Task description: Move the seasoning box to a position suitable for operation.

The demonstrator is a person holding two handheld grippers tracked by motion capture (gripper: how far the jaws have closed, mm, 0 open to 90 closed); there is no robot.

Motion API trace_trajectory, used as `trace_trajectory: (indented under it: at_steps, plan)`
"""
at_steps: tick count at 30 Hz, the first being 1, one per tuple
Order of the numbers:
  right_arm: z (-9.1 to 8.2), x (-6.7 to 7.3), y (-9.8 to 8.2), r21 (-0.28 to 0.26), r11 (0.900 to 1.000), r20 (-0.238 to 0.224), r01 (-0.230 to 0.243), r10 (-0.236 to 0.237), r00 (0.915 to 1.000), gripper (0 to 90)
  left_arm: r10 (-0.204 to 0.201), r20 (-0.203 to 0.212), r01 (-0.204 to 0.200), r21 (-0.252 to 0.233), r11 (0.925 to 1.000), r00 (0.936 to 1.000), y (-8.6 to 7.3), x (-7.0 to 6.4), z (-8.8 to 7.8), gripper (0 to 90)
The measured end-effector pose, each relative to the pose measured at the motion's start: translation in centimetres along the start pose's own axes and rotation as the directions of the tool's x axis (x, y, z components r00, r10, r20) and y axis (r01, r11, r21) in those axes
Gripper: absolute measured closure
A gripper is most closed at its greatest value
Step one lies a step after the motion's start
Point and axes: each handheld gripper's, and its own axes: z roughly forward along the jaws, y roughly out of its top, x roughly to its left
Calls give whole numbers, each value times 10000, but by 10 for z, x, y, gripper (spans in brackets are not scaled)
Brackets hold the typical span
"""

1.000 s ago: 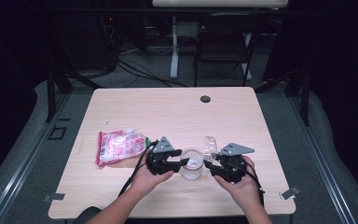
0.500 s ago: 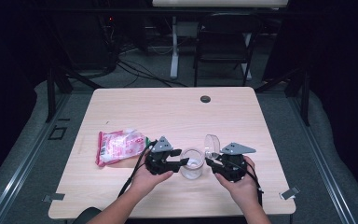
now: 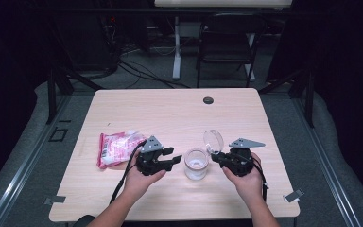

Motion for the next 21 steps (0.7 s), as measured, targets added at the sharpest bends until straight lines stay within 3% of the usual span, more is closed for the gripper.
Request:
trace_trajectory:
  at_steps: [14,21]
  plan:
    - [9,-13,9,-118,9999,-20,-108,108,9999,800,-287,-679,284,-45,9996,9973,-7,12,-19,524]
    - [14,-16,13,-191,9996,-94,-211,209,9997,800,-416,-1160,390,-241,9989,9924,-9,20,-29,528]
